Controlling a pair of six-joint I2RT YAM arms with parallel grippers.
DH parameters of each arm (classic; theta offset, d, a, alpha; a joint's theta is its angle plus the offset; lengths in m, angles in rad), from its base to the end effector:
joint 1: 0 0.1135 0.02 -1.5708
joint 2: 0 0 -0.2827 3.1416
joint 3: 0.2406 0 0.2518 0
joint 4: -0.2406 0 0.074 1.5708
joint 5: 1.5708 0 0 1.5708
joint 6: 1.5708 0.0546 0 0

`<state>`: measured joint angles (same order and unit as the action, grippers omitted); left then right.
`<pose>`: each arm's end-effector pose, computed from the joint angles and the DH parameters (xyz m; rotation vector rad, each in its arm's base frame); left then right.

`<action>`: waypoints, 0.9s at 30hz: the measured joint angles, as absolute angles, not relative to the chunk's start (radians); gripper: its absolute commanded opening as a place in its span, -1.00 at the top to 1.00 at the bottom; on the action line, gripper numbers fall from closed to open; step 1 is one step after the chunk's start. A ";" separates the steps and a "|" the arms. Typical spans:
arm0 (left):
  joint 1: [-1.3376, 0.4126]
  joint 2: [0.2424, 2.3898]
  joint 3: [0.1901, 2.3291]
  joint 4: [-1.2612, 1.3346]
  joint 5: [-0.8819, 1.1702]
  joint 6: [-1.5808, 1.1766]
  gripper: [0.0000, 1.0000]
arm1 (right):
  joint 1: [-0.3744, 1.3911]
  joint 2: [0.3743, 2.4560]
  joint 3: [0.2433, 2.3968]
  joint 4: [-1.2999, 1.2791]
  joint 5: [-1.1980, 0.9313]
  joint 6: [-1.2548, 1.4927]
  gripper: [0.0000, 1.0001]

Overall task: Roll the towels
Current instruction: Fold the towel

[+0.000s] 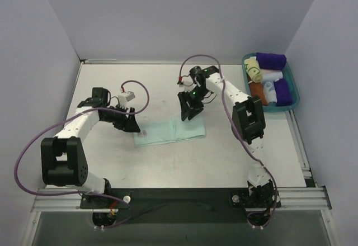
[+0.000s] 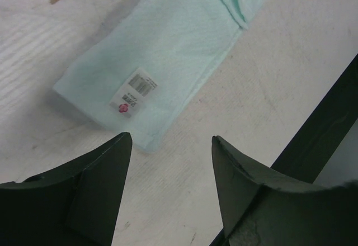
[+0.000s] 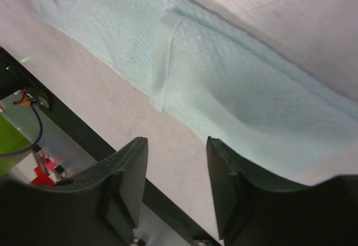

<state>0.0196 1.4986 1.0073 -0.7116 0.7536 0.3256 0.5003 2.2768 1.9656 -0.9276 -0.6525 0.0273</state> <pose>0.2851 -0.0318 0.2268 0.5664 2.4578 -0.9002 0.4165 0.2655 0.1999 -0.8141 2.6975 1.0418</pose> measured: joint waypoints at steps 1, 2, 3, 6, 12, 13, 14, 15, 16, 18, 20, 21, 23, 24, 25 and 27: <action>-0.007 1.495 0.997 -0.711 0.749 0.324 -0.24 | 0.481 2.257 1.965 -0.928 -0.653 0.016 0.32; -0.032 1.494 0.987 -0.710 0.741 0.321 -0.19 | 0.459 2.235 1.965 -0.926 -0.651 0.006 0.39; -0.057 1.496 0.981 -0.708 0.733 0.318 -0.10 | 0.436 2.215 1.965 -0.926 -0.642 -0.006 0.54; -0.093 1.525 0.980 -0.700 0.720 0.304 0.05 | 0.380 2.186 1.967 -0.925 -0.598 -0.040 0.75; -0.107 1.698 1.013 -0.683 0.689 0.273 0.16 | 0.369 2.266 1.962 -0.908 -0.540 -0.078 0.92; -0.109 1.727 1.021 -0.683 0.683 0.271 0.17 | 0.377 2.285 1.951 -0.894 -0.537 -0.081 0.93; -0.111 1.755 1.032 -0.684 0.677 0.270 0.17 | 0.385 2.299 1.930 -0.878 -0.534 -0.081 0.94; -0.113 1.782 1.045 -0.684 0.668 0.269 0.18 | 0.390 2.306 1.902 -0.866 -0.531 -0.081 0.98; -0.115 1.811 1.065 -0.683 0.660 0.268 0.19 | 0.395 2.309 1.858 -0.850 -0.530 -0.080 0.99; -0.115 1.852 1.106 -0.693 0.661 0.262 0.18 | 0.403 2.297 1.781 -0.836 -0.570 -0.068 1.00; -0.118 1.886 1.161 -0.691 0.651 0.262 0.17 | 0.403 2.239 1.675 -0.791 -0.599 -0.053 1.00; -0.123 1.917 1.208 -0.691 0.641 0.262 0.14 | 0.406 2.193 1.595 -0.765 -0.606 -0.049 0.97; -0.133 1.988 1.315 -0.690 0.636 0.261 -0.05 | 0.410 2.110 1.458 -0.732 -0.618 -0.035 0.79; -0.141 2.025 1.378 -0.693 0.638 0.258 -0.12 | 0.419 2.072 1.402 -0.727 -0.632 -0.027 0.72; -0.153 2.063 1.444 -0.690 0.633 0.258 -0.17 | 0.435 2.037 1.359 -0.726 -0.653 -0.022 0.66; -0.179 2.130 1.565 -0.670 0.628 0.259 -0.31 | 0.482 1.979 1.318 -0.726 -0.704 -0.014 0.55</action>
<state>-0.1795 2.1300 1.5646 -0.6701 0.6277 0.2588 0.4816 1.9789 1.3178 -0.7258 -0.7036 -0.0139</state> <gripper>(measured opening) 0.595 0.192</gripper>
